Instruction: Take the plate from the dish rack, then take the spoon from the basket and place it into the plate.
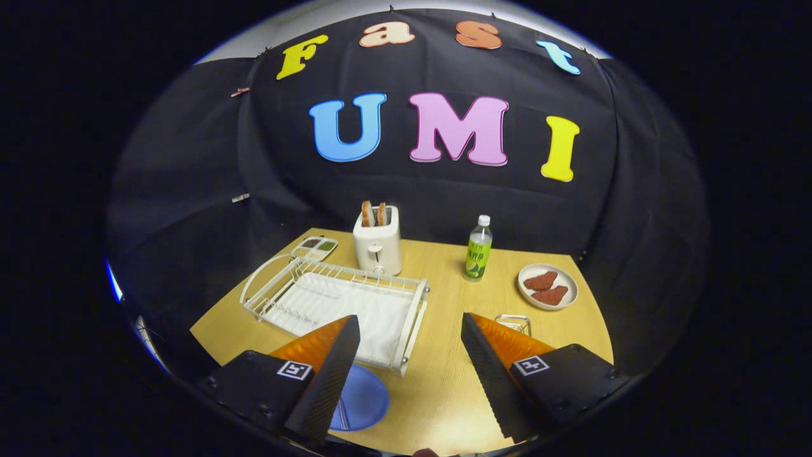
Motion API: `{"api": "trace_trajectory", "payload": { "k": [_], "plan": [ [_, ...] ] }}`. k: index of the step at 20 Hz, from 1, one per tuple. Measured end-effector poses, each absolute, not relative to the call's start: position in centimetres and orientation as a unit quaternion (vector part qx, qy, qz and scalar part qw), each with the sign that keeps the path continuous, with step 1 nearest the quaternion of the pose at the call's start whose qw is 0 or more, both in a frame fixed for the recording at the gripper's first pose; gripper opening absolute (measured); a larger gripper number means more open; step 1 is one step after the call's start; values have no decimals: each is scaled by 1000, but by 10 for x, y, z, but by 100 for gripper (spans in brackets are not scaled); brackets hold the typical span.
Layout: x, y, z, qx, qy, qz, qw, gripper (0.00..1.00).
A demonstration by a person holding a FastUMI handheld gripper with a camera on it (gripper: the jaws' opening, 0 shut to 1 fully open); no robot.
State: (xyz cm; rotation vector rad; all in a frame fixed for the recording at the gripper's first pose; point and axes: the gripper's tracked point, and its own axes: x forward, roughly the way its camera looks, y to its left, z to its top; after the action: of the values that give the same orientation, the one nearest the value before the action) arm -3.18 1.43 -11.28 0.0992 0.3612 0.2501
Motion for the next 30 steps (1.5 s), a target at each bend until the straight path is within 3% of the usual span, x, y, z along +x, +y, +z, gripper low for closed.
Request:
{"api": "trace_trajectory", "payload": {
  "k": [13,30],
  "plan": [
    [-22,-67,9,36,30,81,996,98],
    [-27,-112,0,32,14,124,992,98]
  ]
}}
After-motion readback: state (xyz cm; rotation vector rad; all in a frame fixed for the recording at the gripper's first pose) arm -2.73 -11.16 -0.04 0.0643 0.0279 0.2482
